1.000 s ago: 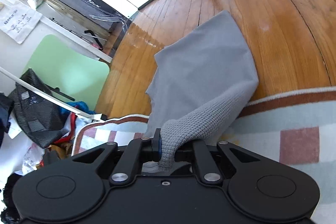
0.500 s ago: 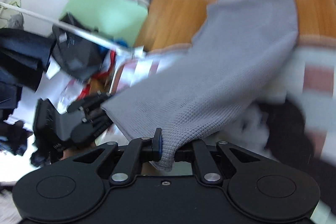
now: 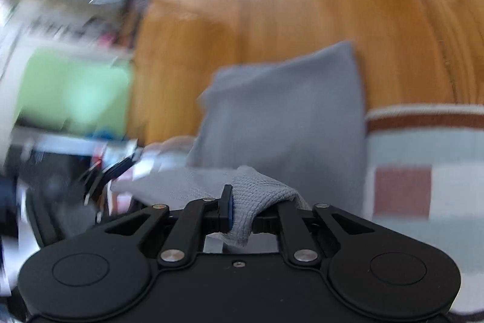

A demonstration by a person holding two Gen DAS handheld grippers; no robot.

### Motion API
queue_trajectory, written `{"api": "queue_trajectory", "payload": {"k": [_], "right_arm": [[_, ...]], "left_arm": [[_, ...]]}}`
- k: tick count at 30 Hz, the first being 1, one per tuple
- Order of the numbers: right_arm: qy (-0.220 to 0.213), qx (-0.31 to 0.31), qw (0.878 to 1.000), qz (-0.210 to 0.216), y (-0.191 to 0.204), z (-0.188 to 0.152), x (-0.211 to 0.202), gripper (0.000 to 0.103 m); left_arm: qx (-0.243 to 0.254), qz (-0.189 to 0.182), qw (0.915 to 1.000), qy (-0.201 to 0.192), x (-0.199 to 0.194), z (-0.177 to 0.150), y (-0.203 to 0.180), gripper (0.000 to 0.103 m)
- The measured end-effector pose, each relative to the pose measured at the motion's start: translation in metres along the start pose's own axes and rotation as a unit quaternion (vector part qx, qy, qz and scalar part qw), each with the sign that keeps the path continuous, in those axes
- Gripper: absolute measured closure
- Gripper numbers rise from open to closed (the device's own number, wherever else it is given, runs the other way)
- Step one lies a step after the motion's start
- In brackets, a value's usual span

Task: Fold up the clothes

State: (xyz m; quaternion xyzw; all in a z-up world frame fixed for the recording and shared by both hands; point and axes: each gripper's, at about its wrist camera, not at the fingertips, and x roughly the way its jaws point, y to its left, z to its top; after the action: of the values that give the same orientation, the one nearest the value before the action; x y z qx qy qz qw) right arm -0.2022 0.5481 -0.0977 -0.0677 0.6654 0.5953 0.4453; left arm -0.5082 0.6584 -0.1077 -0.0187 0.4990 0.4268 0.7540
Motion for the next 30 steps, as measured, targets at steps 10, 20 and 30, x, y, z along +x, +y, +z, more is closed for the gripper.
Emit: {"api": "queue_trajectory", "payload": {"k": [10, 20, 30], "right_arm": [[-0.070, -0.084, 0.993, -0.042, -0.046, 0.027, 0.025, 0.048], [-0.119, -0.187, 0.970, -0.098, -0.051, 0.000, 0.024, 0.048], [-0.135, -0.243, 0.949, -0.148, -0.050, -0.005, 0.062, 0.051]], "left_arm": [[-0.348, -0.144, 0.9253, -0.042, 0.085, -0.083, 0.095, 0.024], [-0.285, -0.162, 0.9437, -0.045, 0.091, -0.079, 0.082, 0.024], [-0.229, -0.154, 0.9606, -0.035, 0.102, -0.073, 0.040, 0.023]]}}
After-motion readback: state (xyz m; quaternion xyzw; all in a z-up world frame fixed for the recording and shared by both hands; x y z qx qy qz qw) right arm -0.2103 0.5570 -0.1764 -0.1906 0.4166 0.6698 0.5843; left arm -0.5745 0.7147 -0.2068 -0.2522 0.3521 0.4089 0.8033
